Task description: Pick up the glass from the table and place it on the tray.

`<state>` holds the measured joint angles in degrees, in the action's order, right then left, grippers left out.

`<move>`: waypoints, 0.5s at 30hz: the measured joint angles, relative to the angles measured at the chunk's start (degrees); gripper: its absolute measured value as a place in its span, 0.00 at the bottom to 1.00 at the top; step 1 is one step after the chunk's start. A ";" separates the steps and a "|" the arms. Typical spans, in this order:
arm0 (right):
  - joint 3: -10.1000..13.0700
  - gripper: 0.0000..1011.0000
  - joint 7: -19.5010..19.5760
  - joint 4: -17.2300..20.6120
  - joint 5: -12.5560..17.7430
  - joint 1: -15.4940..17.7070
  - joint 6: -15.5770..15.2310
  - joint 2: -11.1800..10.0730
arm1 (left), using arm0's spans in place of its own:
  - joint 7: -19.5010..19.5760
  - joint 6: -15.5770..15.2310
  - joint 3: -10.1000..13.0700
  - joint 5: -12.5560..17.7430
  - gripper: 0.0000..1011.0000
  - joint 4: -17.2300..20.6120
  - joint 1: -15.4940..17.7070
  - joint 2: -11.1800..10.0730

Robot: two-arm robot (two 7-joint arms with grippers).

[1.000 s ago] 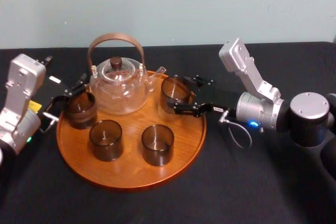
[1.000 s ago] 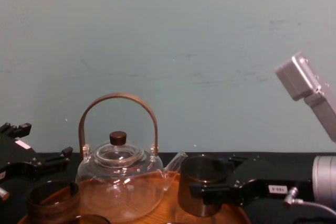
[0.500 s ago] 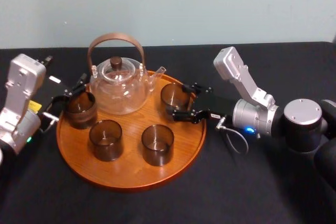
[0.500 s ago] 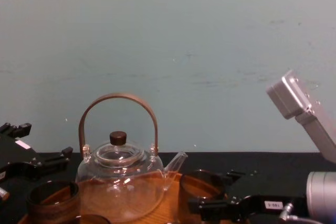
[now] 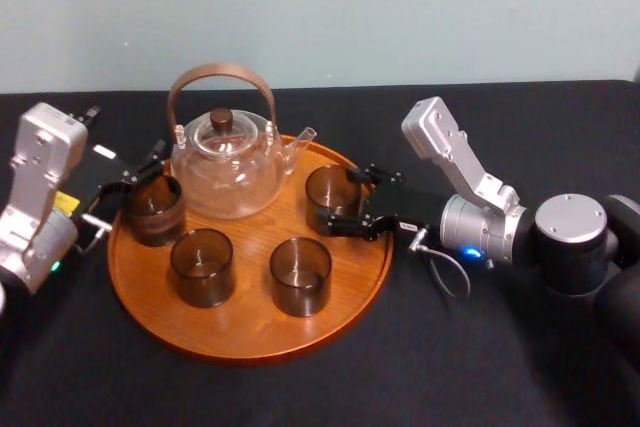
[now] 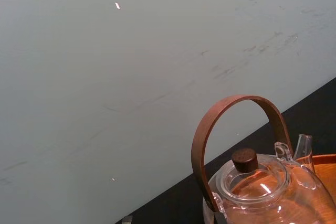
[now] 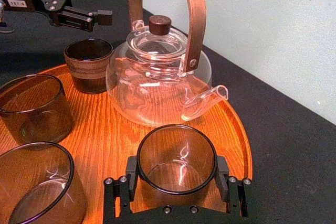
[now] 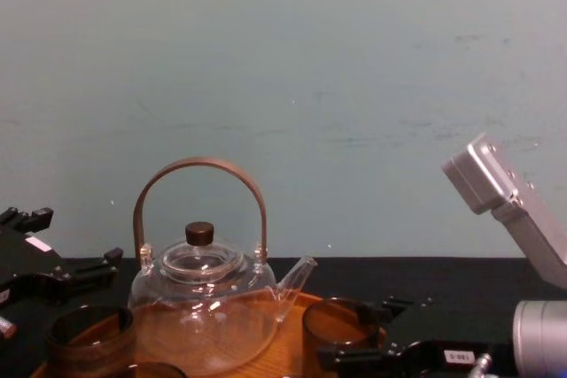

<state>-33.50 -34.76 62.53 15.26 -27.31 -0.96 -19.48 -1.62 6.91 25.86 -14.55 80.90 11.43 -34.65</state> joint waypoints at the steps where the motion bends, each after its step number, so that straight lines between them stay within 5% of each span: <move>1: 0.00 0.88 0.00 0.00 0.00 0.00 -0.01 -0.01 | 0.00 0.00 0.00 0.00 0.99 0.00 0.00 0.00; 9: -0.02 0.88 -0.03 0.04 0.06 0.03 -0.07 -0.04 | 0.00 0.00 0.00 0.00 0.99 0.00 0.00 0.00; 15: -0.04 0.98 -0.11 0.03 0.01 0.08 -0.23 -0.07 | 0.00 0.00 0.00 0.00 0.99 0.00 0.00 0.00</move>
<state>-33.54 -34.87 62.56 15.27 -27.23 -1.19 -19.55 -1.62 6.91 25.86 -14.55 80.90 11.43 -34.65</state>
